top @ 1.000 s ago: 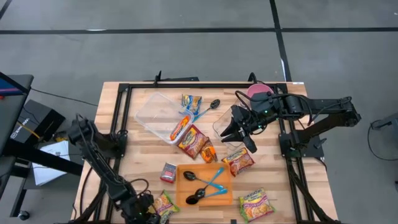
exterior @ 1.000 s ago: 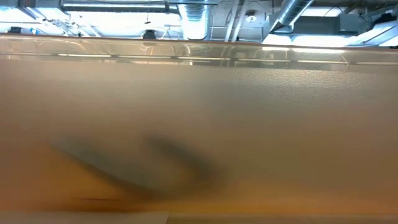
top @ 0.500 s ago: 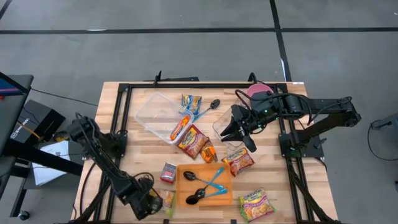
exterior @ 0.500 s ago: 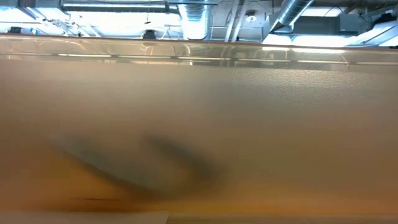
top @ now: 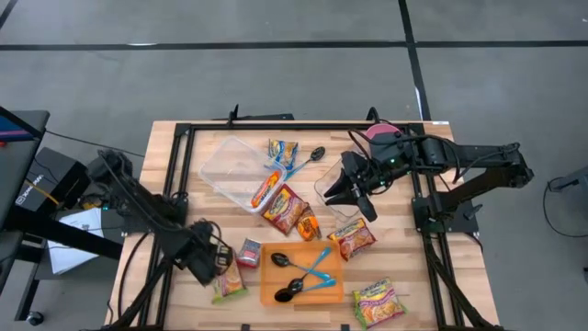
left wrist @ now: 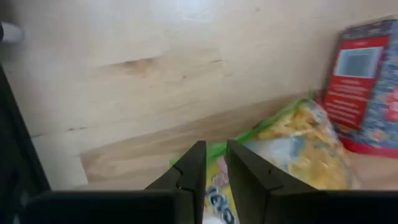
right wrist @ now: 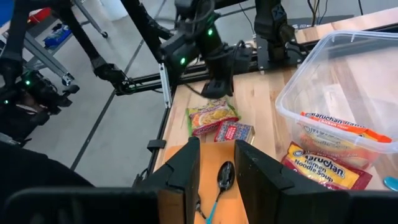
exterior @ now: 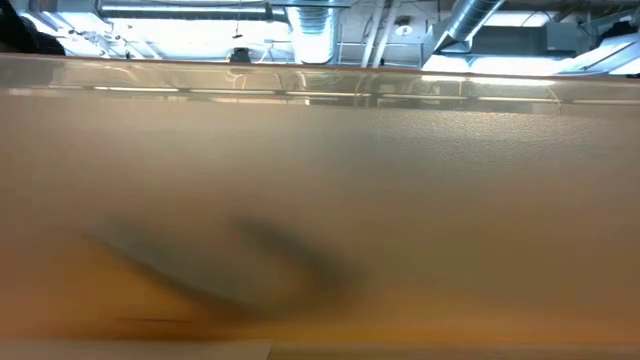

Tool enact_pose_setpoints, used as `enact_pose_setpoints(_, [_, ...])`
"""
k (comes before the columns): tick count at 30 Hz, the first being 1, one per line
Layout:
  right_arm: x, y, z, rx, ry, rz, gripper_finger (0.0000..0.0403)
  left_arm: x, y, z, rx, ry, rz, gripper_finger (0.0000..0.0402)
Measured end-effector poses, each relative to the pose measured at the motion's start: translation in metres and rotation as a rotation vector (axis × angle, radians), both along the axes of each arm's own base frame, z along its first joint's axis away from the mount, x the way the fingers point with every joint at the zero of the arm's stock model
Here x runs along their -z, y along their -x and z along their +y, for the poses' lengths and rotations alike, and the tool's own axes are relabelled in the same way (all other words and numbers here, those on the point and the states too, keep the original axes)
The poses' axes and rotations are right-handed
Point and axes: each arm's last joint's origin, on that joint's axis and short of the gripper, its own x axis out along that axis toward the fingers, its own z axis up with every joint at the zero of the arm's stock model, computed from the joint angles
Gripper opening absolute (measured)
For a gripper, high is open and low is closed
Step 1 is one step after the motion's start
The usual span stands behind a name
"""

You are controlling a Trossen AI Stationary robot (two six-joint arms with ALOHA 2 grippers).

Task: Pick & Place Food Item
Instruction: Put the green noodle pack into the transparent container

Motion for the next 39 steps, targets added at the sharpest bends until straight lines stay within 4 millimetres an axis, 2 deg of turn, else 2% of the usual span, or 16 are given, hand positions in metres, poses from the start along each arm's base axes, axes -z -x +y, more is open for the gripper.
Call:
enact_pose_setpoints(4, [0.000, 0.000, 0.000, 0.000, 0.000, -0.001, 0.0093, -0.014, 0.011, 0.006, 0.016, 0.099, -0.046, 0.0071])
enact_pose_setpoints(9, [0.000, 0.000, 0.000, 0.000, 0.001, 0.001, 0.0093, -0.017, 0.016, -0.005, 0.055, 0.249, -0.106, 0.0093])
enact_pose_setpoints(15, [0.001, 0.001, 0.000, 0.001, 0.011, 0.012, 0.0093, -0.007, 0.016, -0.022, 0.092, 0.317, -0.074, 0.0116])
enact_pose_setpoints(27, [0.002, 0.000, -0.009, 0.028, 0.016, 0.018, 0.0093, 0.024, 0.018, -0.050, 0.159, 0.257, -0.096, 0.0130])
enact_pose_setpoints(32, [0.002, 0.000, -0.008, 0.029, 0.009, 0.020, 0.0093, 0.035, 0.013, -0.049, 0.139, 0.277, -0.183, 0.0131])
enact_pose_setpoints(39, [0.002, 0.000, -0.008, 0.031, 0.001, 0.022, 0.0093, 0.048, 0.017, -0.041, 0.130, 0.248, -0.183, 0.0132])
